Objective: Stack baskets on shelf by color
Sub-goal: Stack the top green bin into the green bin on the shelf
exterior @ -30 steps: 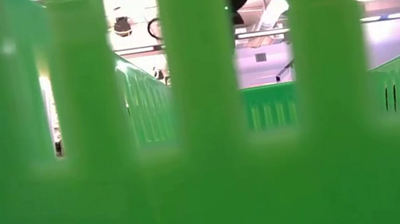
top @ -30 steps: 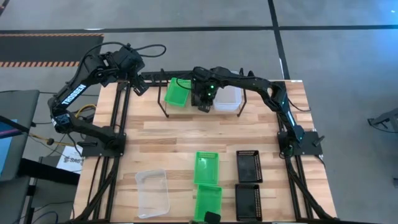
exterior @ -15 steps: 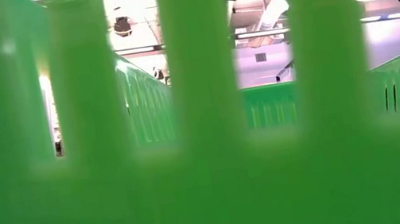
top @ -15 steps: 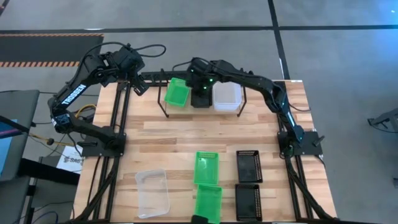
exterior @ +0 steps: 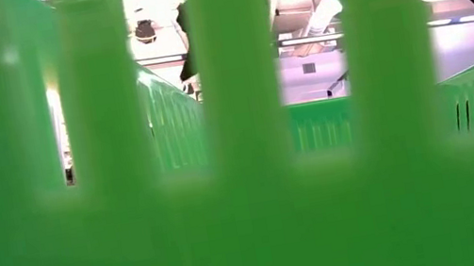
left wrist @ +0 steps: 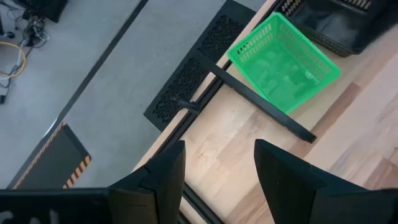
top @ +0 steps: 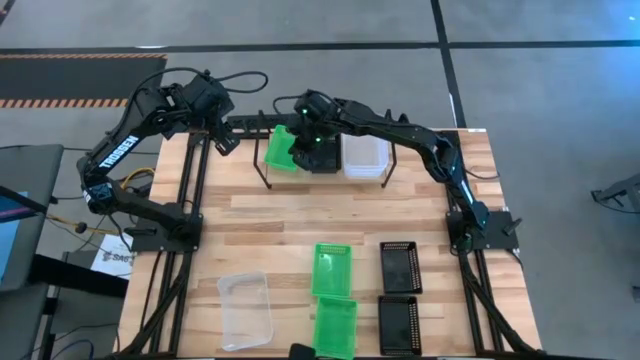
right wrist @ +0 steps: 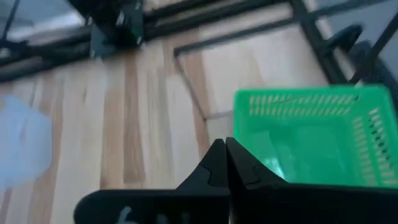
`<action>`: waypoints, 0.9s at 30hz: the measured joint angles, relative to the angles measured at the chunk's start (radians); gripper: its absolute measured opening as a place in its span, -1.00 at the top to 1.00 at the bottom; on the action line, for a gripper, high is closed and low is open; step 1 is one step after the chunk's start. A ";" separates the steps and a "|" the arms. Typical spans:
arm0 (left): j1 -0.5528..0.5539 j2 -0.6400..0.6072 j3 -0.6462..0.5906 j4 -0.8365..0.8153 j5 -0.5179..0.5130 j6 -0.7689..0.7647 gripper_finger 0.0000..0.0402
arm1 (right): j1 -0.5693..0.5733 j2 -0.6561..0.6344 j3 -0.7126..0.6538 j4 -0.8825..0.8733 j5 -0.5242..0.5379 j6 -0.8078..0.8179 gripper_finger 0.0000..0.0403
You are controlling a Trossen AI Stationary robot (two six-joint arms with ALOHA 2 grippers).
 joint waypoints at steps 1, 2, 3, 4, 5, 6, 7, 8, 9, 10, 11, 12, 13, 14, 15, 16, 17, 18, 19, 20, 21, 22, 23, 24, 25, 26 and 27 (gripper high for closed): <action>0.000 0.000 0.000 0.000 0.005 0.000 0.11 | -0.003 -0.001 -0.013 0.030 0.000 0.019 1.00; 0.000 0.000 0.000 0.000 0.009 0.000 0.11 | -0.006 -0.001 -0.027 0.053 0.000 0.042 1.00; 0.000 0.000 0.000 0.000 0.009 0.000 0.11 | -0.010 0.001 -0.037 0.067 -0.001 0.065 1.00; 0.000 0.000 0.000 0.000 0.009 0.000 0.11 | -0.013 0.003 -0.043 0.073 -0.004 0.080 1.00; 0.000 0.000 0.000 0.000 0.009 0.000 0.11 | -0.015 0.004 -0.047 0.077 -0.006 0.085 1.00; 0.000 0.000 0.000 0.000 0.009 0.000 0.11 | -0.017 0.003 -0.049 0.082 -0.006 0.086 1.00; 0.000 0.000 0.000 0.000 0.009 0.001 0.11 | -0.016 0.002 -0.051 0.087 -0.007 0.088 1.00; 0.000 0.000 0.000 0.000 0.010 0.003 0.11 | -0.015 0.000 -0.056 0.087 -0.010 0.091 1.00; 0.000 0.000 0.000 0.000 0.011 0.006 0.11 | -0.013 0.000 -0.061 0.086 -0.012 0.093 1.00; 0.000 0.000 0.000 0.000 0.015 0.008 0.11 | -0.013 0.001 -0.065 0.080 -0.013 0.095 1.00; 0.000 0.000 0.000 0.000 0.017 0.008 0.11 | -0.012 0.001 -0.069 0.075 -0.014 0.100 1.00; 0.000 0.000 0.000 0.000 0.019 0.008 0.11 | -0.011 0.001 -0.075 0.078 -0.015 0.105 1.00; 0.000 0.000 0.000 0.000 0.024 0.008 0.11 | -0.008 0.001 -0.081 0.081 -0.016 0.109 1.00; 0.000 0.000 0.000 0.000 0.028 0.008 0.11 | -0.003 0.000 -0.087 0.072 -0.016 0.110 1.00; 0.000 0.000 0.000 0.000 0.034 0.008 0.11 | 0.000 0.000 -0.091 0.051 -0.015 0.111 1.00; 0.000 0.000 0.000 0.000 0.037 0.008 0.11 | 0.004 0.000 -0.092 0.020 -0.014 0.108 1.00; 0.000 0.000 0.000 0.000 0.039 0.009 0.11 | 0.009 -0.005 -0.093 -0.019 -0.014 0.097 1.00; 0.000 0.000 0.000 0.000 0.044 0.014 0.11 | 0.015 -0.014 -0.088 -0.072 -0.013 0.083 1.00; 0.000 0.000 0.000 0.000 0.052 0.019 0.11 | 0.020 -0.025 -0.076 -0.137 -0.010 0.069 1.00; 0.000 0.000 0.000 0.000 0.067 0.024 0.11 | 0.024 -0.040 -0.064 -0.200 0.006 0.062 1.00; 0.000 0.000 0.000 0.002 0.084 0.027 0.11 | 0.031 -0.060 -0.053 -0.266 0.031 0.059 1.00; 0.000 0.000 -0.002 0.014 0.098 0.030 0.11 | 0.038 -0.079 -0.046 -0.335 0.068 0.051 1.00; 0.000 0.000 -0.009 0.039 0.117 0.030 0.11 | 0.045 -0.100 -0.043 -0.400 0.116 0.039 1.00; -0.001 0.000 -0.019 0.070 0.141 0.029 0.11 | 0.052 -0.122 -0.042 -0.458 0.169 0.035 1.00; -0.005 0.000 -0.032 0.099 0.163 0.028 0.11 | 0.059 -0.142 -0.042 -0.510 0.229 0.036 1.00; -0.009 0.000 -0.049 0.126 0.179 0.025 0.11 | 0.064 -0.167 -0.042 -0.559 0.283 0.040 1.00; -0.016 0.000 -0.066 0.148 0.186 0.024 0.11 | 0.068 -0.196 -0.042 -0.606 0.332 0.054 1.00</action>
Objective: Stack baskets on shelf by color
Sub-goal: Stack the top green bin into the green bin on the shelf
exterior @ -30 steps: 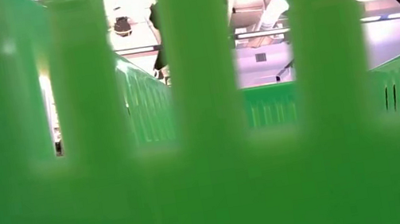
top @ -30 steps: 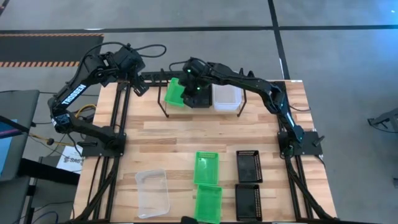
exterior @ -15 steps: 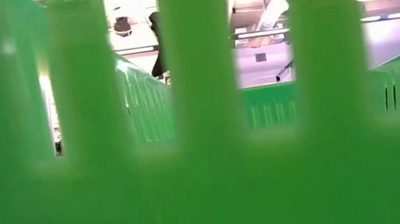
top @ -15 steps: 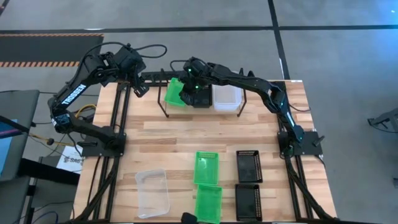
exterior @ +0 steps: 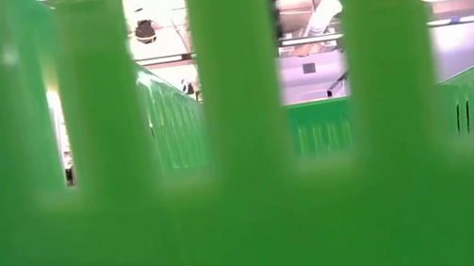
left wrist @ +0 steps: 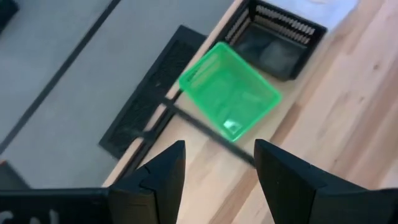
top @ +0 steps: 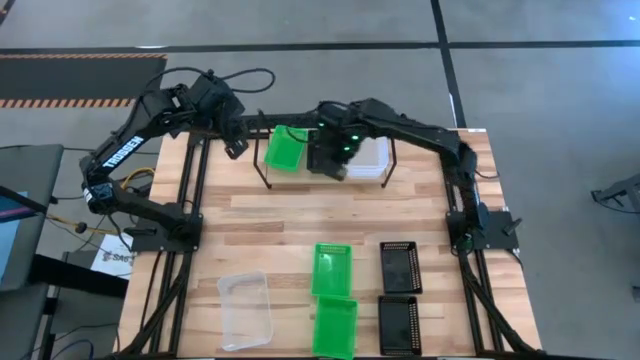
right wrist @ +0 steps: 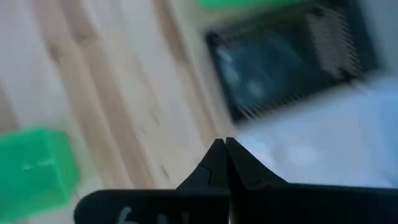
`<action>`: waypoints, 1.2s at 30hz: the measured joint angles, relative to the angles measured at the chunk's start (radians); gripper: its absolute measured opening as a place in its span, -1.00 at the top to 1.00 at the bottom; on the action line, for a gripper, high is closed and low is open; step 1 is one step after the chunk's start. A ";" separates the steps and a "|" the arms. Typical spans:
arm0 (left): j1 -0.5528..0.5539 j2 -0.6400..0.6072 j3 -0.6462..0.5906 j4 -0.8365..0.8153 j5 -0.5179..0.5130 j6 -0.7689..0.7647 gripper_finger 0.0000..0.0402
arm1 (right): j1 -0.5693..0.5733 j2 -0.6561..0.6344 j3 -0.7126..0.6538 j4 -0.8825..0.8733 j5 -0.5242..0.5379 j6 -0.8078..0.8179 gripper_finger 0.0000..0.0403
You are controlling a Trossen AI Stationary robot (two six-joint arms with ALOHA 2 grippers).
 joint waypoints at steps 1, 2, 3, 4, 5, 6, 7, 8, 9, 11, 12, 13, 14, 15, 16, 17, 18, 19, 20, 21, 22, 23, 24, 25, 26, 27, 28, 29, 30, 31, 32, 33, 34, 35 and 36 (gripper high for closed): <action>-0.010 0.000 -0.019 0.017 0.003 -0.003 0.11 | 0.005 -0.033 0.000 -0.040 0.049 0.021 1.00; -0.024 -0.001 -0.043 0.041 0.003 -0.012 0.11 | 0.007 -0.069 0.001 -0.075 0.093 0.045 1.00; -0.043 -0.001 -0.068 0.068 0.003 -0.023 0.11 | 0.007 -0.102 0.002 -0.108 0.131 0.067 1.00; -0.064 0.000 -0.094 0.091 0.003 -0.037 0.11 | 0.010 -0.137 0.002 -0.134 0.167 0.085 1.00; -0.091 0.000 -0.121 0.112 0.005 -0.051 0.11 | 0.011 -0.168 0.002 -0.151 0.196 0.100 1.00; -0.119 0.001 -0.148 0.136 0.009 -0.063 0.11 | 0.011 -0.202 0.002 -0.159 0.218 0.108 1.00; -0.149 0.000 -0.174 0.165 0.022 -0.075 0.11 | 0.011 -0.234 0.002 -0.162 0.233 0.111 1.00; -0.182 0.000 -0.201 0.204 0.039 -0.086 0.11 | 0.010 -0.269 0.002 -0.162 0.238 0.111 1.00; -0.216 0.000 -0.229 0.247 0.059 -0.099 0.11 | 0.007 -0.303 0.002 -0.158 0.240 0.111 1.00; -0.285 0.001 -0.280 0.341 0.107 -0.126 0.11 | -0.001 -0.363 0.003 -0.146 0.243 0.110 1.00; -0.318 0.001 -0.302 0.393 0.126 -0.140 0.11 | -0.006 -0.390 0.003 -0.142 0.243 0.110 1.00; -0.350 0.002 -0.321 0.441 0.137 -0.156 0.11 | -0.009 -0.411 0.003 -0.141 0.243 0.108 1.00; -0.382 0.007 -0.337 0.480 0.140 -0.172 0.11 | -0.013 -0.431 0.003 -0.137 0.243 0.102 1.00; -0.411 0.012 -0.353 0.514 0.140 -0.187 0.11 | -0.014 -0.450 0.002 -0.135 0.244 0.094 1.00; -0.436 0.014 -0.367 0.535 0.138 -0.197 0.11 | -0.015 -0.466 0.002 -0.135 0.245 0.087 1.00; -0.458 0.023 -0.377 0.551 0.135 -0.204 0.11 | -0.016 -0.481 0.002 -0.134 0.245 0.085 1.00; -0.481 0.036 -0.380 0.581 0.129 -0.208 0.11 | -0.020 -0.493 0.002 -0.134 0.245 0.082 1.00; -0.499 0.049 -0.381 0.601 0.122 -0.214 0.11 | -0.021 -0.503 0.002 -0.134 0.245 0.072 1.00; -0.514 0.062 -0.383 0.590 0.106 -0.225 0.11 | -0.024 -0.510 0.002 -0.134 0.244 0.062 1.00; -0.528 0.079 -0.383 0.592 0.092 -0.233 0.11 | -0.024 -0.515 0.002 -0.134 0.244 0.057 1.00; -0.540 0.096 -0.383 0.617 0.084 -0.236 0.11 | -0.023 -0.518 0.002 -0.134 0.244 0.055 1.00; -0.549 0.116 -0.383 0.628 0.082 -0.236 0.11 | -0.023 -0.520 0.002 -0.134 0.244 0.049 1.00; -0.556 0.136 -0.383 0.631 0.080 -0.235 0.11 | -0.024 -0.520 0.002 -0.135 0.244 0.036 1.00; -0.563 0.155 -0.383 0.647 0.080 -0.230 0.11 | -0.024 -0.520 0.002 -0.135 0.244 0.022 1.00; -0.570 0.176 -0.383 0.666 0.083 -0.225 0.11 | -0.024 -0.520 0.002 -0.134 0.243 0.014 1.00; -0.577 0.198 -0.382 0.683 0.093 -0.217 0.11 | -0.024 -0.520 0.002 -0.134 0.242 0.009 0.99; -0.584 0.215 -0.382 0.688 0.105 -0.206 0.11 | -0.024 -0.517 0.002 -0.135 0.241 0.007 0.99; -0.592 0.235 -0.383 0.692 0.113 -0.199 0.11 | -0.023 -0.513 0.002 -0.135 0.239 0.004 0.99; -0.599 0.255 -0.383 0.712 0.119 -0.189 0.11 | -0.023 -0.511 0.002 -0.135 0.235 0.001 0.99; -0.605 0.272 -0.382 0.723 0.125 -0.177 0.11 | -0.023 -0.507 0.001 -0.135 0.234 0.001 0.99; -0.611 0.291 -0.382 0.717 0.128 -0.166 0.11 | -0.023 -0.503 0.001 -0.135 0.234 -0.005 0.99; -0.614 0.308 -0.382 0.728 0.128 -0.160 0.11 | -0.022 -0.500 0.001 -0.135 0.233 -0.012 0.99; -0.617 0.324 -0.382 0.736 0.126 -0.162 0.11 | -0.019 -0.498 0.001 -0.137 0.233 -0.015 0.99; -0.618 0.343 -0.382 0.736 0.122 -0.176 0.11 | -0.017 -0.496 0.001 -0.137 0.233 -0.020 0.99; -0.618 0.358 -0.382 0.747 0.119 -0.197 0.11 | -0.017 -0.492 0.001 -0.135 0.233 -0.023 0.99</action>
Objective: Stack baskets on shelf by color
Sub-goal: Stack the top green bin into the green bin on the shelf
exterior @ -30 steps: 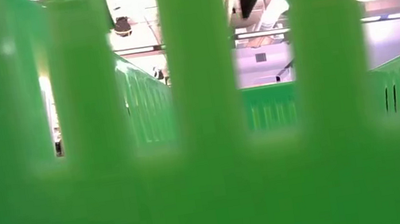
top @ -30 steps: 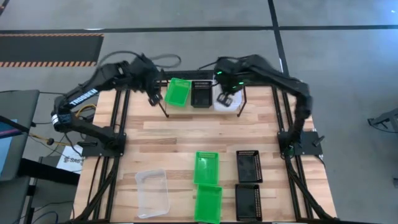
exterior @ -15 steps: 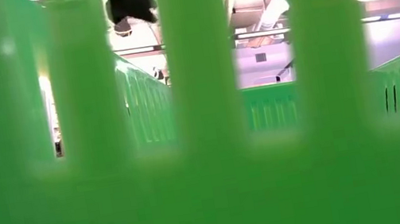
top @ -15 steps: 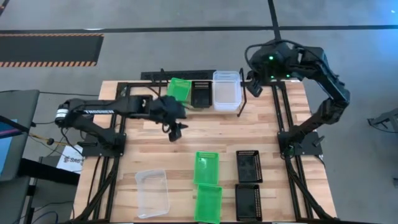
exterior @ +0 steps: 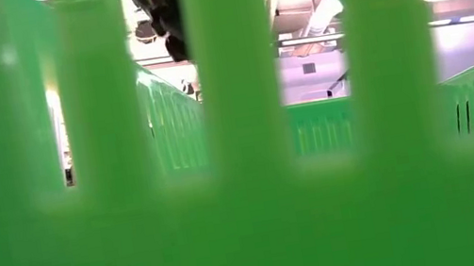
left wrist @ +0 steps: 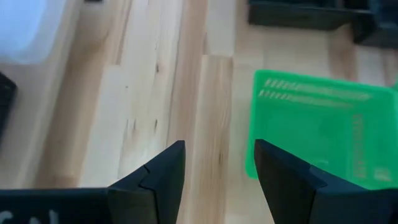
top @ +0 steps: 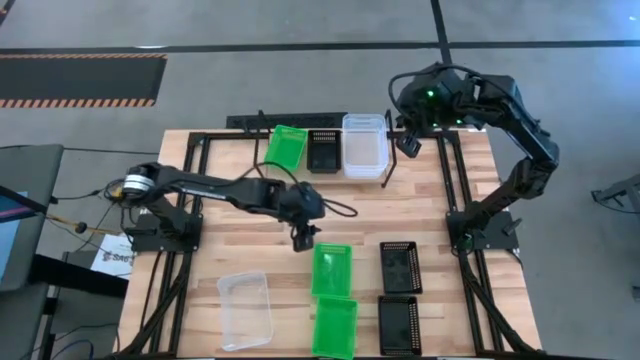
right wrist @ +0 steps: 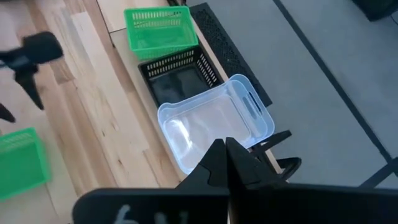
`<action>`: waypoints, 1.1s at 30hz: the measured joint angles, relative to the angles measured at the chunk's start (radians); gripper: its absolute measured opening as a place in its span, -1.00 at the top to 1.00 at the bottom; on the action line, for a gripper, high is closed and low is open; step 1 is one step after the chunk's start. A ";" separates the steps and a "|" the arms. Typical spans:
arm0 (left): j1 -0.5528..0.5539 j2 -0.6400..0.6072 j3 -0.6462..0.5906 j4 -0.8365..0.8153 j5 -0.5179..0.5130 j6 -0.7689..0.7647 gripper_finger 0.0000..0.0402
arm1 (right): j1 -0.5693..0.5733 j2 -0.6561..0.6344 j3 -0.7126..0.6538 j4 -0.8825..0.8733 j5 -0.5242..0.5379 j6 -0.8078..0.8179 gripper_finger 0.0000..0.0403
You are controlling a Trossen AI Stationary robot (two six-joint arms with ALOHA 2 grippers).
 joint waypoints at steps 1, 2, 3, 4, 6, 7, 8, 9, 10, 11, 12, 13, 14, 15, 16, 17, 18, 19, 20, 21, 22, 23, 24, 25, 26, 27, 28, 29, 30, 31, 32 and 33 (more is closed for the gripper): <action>0.002 0.013 0.000 0.002 -0.001 -0.018 0.11 | 0.000 0.003 0.000 0.001 -0.003 -0.003 0.99; 0.005 0.025 0.000 -0.001 -0.002 -0.039 0.11 | 0.001 0.005 0.000 0.001 -0.008 -0.010 0.99; 0.007 0.035 0.000 0.003 -0.002 -0.061 0.11 | 0.002 0.006 -0.001 0.001 -0.008 -0.017 0.99; 0.010 0.046 0.000 0.004 -0.001 -0.081 0.11 | 0.007 0.009 -0.001 0.001 -0.008 -0.023 0.99; 0.015 0.063 0.000 0.005 0.016 -0.112 0.11 | 0.018 0.014 0.000 0.004 -0.008 -0.025 0.99; 0.018 0.065 0.000 0.005 0.028 -0.117 0.11 | 0.019 0.016 0.000 0.004 -0.008 -0.029 0.99; 0.018 0.064 0.000 0.009 0.043 -0.113 0.11 | 0.019 0.016 -0.001 0.004 -0.008 -0.037 0.99; 0.018 0.064 0.000 0.015 0.060 -0.090 0.11 | 0.022 0.016 -0.001 0.006 -0.009 -0.043 0.99; 0.017 0.064 0.001 0.019 0.078 -0.061 0.11 | 0.026 0.014 0.000 0.008 -0.009 -0.044 0.99; 0.012 0.064 0.001 0.022 0.090 -0.040 0.11 | 0.031 0.014 0.000 0.009 -0.008 -0.044 0.99; 0.007 0.064 0.001 0.027 0.096 -0.034 0.11 | 0.035 0.014 0.000 0.009 -0.008 -0.044 0.99; 0.003 0.064 0.001 0.040 0.097 -0.033 0.11 | 0.035 0.014 0.000 0.009 -0.008 -0.044 0.99; -0.002 0.064 0.001 0.051 0.098 -0.030 0.11 | 0.035 0.015 0.000 0.009 -0.008 -0.044 0.99; -0.007 0.064 0.001 0.056 0.103 -0.017 0.11 | 0.034 0.015 0.000 0.009 -0.008 -0.044 0.99; -0.012 0.064 0.001 0.054 0.113 0.006 0.11 | 0.034 0.014 0.000 0.008 -0.008 -0.044 0.99; -0.016 0.064 0.001 0.052 0.122 0.032 0.11 | 0.034 0.014 0.000 0.008 -0.008 -0.044 0.99; -0.022 0.064 0.001 0.052 0.122 0.051 0.11 | 0.034 0.014 0.000 0.009 -0.008 -0.045 0.99; -0.027 0.064 0.001 0.052 0.122 0.067 0.11 | 0.034 0.014 0.000 0.009 -0.008 -0.047 0.99; -0.031 0.064 0.001 0.050 0.122 0.080 0.11 | 0.034 0.014 0.000 0.009 -0.008 -0.048 0.99; -0.034 0.064 0.001 0.047 0.122 0.094 0.11 | 0.034 0.014 0.000 0.009 -0.008 -0.049 0.99; -0.038 0.064 0.001 0.047 0.122 0.108 0.11 | 0.034 0.014 0.000 0.009 -0.008 -0.049 0.99; -0.039 0.064 0.001 0.047 0.120 0.122 0.11 | 0.034 0.014 0.000 0.009 -0.008 -0.049 0.99; -0.039 0.064 0.001 0.047 0.118 0.135 0.11 | 0.034 0.014 0.000 0.009 -0.008 -0.049 0.99; -0.039 0.066 0.001 0.047 0.111 0.145 0.11 | 0.034 0.014 0.000 0.009 -0.008 -0.049 0.99; -0.039 0.073 0.002 0.050 0.100 0.149 0.11 | 0.034 0.014 0.000 0.009 -0.008 -0.049 0.99; -0.038 0.077 0.002 0.047 0.090 0.150 0.11 | 0.034 0.014 0.000 0.009 -0.008 -0.049 0.99; -0.034 0.080 0.001 0.033 0.088 0.151 0.11 | 0.034 0.014 0.000 0.009 -0.008 -0.050 0.99; -0.032 0.087 0.001 0.027 0.088 0.151 0.11 | 0.034 0.014 0.000 0.010 -0.008 -0.050 0.99; -0.030 0.097 0.003 0.038 0.091 0.151 0.11 | 0.034 0.014 0.000 0.010 -0.008 -0.051 0.99; -0.028 0.107 0.003 0.034 0.098 0.152 0.11 | 0.034 0.014 0.000 0.010 -0.008 -0.051 0.99; -0.026 0.114 0.001 0.011 0.107 0.157 0.11 | 0.034 0.014 0.000 0.012 -0.008 -0.051 0.99; -0.026 0.123 0.000 0.001 0.117 0.166 0.11 | 0.033 0.014 0.000 0.012 -0.008 -0.051 0.99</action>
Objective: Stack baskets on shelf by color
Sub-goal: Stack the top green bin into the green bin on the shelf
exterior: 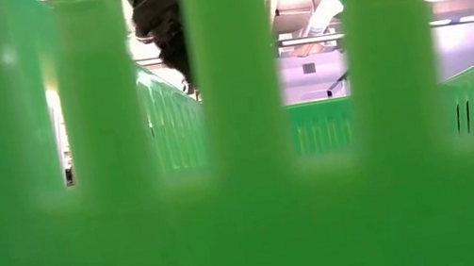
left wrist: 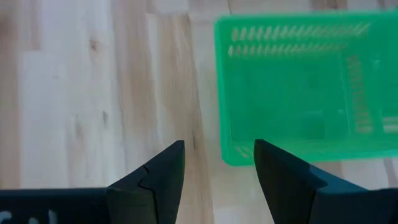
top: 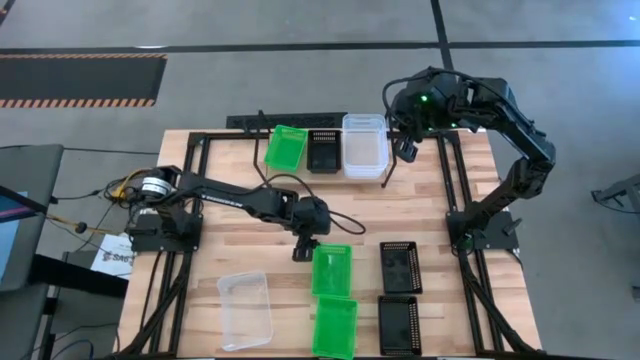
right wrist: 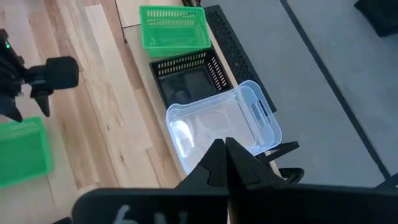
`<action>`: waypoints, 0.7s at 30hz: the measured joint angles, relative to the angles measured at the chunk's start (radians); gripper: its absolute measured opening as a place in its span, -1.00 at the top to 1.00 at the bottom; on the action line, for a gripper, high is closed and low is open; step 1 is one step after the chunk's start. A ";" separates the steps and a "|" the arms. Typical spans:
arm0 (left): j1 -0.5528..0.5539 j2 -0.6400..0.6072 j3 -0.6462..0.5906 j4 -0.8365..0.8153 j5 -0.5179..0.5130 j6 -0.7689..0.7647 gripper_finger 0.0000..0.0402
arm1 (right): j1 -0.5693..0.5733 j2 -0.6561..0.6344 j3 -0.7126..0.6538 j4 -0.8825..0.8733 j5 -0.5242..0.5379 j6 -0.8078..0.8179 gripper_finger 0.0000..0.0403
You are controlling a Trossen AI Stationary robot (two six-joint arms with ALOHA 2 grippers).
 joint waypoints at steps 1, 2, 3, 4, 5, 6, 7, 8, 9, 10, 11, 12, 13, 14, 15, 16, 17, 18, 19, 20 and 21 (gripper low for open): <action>0.000 0.010 0.000 0.009 0.002 0.006 0.11 | 0.000 0.000 0.000 0.000 0.000 0.000 0.99; 0.000 0.019 0.001 0.016 0.003 0.010 0.11 | 0.000 0.000 0.000 0.002 0.000 0.000 0.99; 0.000 0.022 0.001 0.009 0.005 0.011 0.11 | 0.000 0.000 0.000 0.006 0.000 0.000 0.99; 0.000 0.024 0.000 0.001 0.006 0.011 0.11 | 0.000 0.000 0.000 0.011 0.000 0.000 0.99; 0.000 0.032 0.001 0.009 0.006 0.014 0.11 | -0.001 0.000 0.000 0.015 0.000 0.000 0.99; 0.000 0.039 0.003 0.024 0.006 0.018 0.11 | 0.000 0.000 0.000 0.018 0.000 0.000 0.99; 0.000 0.043 0.003 0.017 0.006 0.019 0.11 | 0.000 0.000 0.000 0.021 0.000 -0.001 0.99; 0.000 0.044 -0.001 -0.002 0.008 0.018 0.11 | 0.000 0.000 0.000 0.021 0.000 -0.001 0.99; 0.000 0.047 -0.001 0.001 0.017 0.018 0.11 | 0.000 0.000 0.000 0.021 0.000 0.000 0.99; 0.000 0.053 0.002 0.020 0.028 0.020 0.11 | 0.000 0.000 0.000 0.021 0.000 -0.001 0.99; 0.001 0.057 0.003 0.019 0.033 0.023 0.11 | 0.000 0.000 0.000 0.021 0.000 -0.001 0.99; 0.001 0.060 0.001 0.001 0.037 0.023 0.11 | 0.000 0.000 0.000 0.021 0.000 -0.001 0.99; 0.001 0.071 0.000 0.004 0.041 0.023 0.11 | 0.000 0.000 0.000 0.020 0.000 -0.001 0.99; 0.000 0.080 0.000 0.026 0.043 0.022 0.11 | -0.001 0.000 0.000 0.020 0.000 -0.001 0.99; 0.000 0.084 0.000 0.023 0.045 0.022 0.11 | 0.000 0.000 0.000 0.021 0.000 -0.001 0.99; 0.000 0.087 0.000 0.018 0.054 0.019 0.11 | 0.000 0.000 0.000 0.021 0.000 -0.002 0.99; 0.000 0.093 0.001 0.048 0.060 0.017 0.11 | 0.000 0.000 0.000 0.021 0.000 -0.002 0.99; 0.000 0.100 0.003 0.069 0.062 0.014 0.11 | -0.001 0.000 0.000 0.021 0.000 -0.002 0.99; 0.000 0.104 0.002 0.069 0.062 0.014 0.11 | 0.000 0.000 0.000 0.021 0.000 -0.004 0.99; 0.000 0.105 0.000 0.066 0.061 0.013 0.11 | 0.000 0.000 0.000 0.021 0.000 -0.004 0.99; 0.000 0.105 -0.001 0.077 0.060 0.013 0.11 | -0.001 0.000 0.000 0.021 0.001 -0.004 0.99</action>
